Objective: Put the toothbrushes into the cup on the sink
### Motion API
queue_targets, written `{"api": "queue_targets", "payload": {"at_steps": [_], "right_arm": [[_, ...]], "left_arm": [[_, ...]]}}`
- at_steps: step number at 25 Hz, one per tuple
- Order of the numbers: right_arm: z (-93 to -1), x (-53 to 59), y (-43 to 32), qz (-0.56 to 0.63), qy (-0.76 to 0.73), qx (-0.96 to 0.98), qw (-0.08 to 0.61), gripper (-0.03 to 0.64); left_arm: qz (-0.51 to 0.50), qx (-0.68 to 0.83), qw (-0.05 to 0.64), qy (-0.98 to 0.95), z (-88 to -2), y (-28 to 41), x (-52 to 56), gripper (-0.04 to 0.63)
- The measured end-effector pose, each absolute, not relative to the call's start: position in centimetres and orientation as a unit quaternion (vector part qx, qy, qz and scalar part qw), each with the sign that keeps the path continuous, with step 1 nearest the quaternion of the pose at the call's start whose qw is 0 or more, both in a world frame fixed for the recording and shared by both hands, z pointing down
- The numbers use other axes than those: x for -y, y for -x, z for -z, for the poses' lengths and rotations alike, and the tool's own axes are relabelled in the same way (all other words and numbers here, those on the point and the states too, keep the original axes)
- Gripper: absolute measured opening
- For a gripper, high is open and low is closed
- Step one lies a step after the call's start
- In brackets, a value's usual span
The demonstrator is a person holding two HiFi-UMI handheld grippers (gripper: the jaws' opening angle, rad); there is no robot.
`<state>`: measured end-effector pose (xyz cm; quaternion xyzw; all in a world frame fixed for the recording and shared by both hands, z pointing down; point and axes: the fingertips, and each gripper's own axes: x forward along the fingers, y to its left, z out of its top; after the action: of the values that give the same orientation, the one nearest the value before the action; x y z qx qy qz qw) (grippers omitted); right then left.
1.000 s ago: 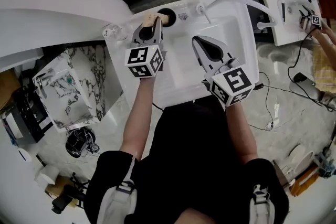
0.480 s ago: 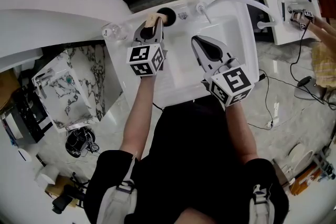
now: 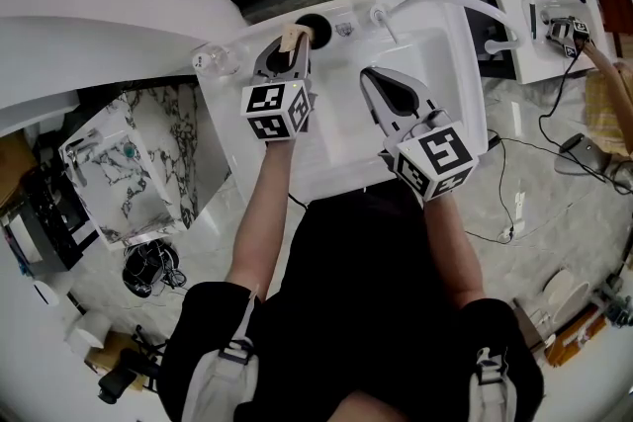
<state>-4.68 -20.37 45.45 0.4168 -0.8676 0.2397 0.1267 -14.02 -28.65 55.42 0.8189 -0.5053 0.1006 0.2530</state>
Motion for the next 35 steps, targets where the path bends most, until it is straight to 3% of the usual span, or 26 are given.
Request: {"api": "queue_targets", "payload": {"at_steps": [16, 35], "right_arm": [[-45.2, 20.4, 4.8, -0.236, -0.417, 0.868, 0.129, 0.031], [-43.0, 18.3, 4.4, -0.214, -0.406, 0.881, 0.114, 0.031]], "left_arm": [[-0.109, 0.493, 0.262, -0.822, -56.1, 13.8, 28.5, 0.115], [-0.121, 0.502, 0.259, -0.816, -55.7, 14.3, 25.5, 0.124]]}}
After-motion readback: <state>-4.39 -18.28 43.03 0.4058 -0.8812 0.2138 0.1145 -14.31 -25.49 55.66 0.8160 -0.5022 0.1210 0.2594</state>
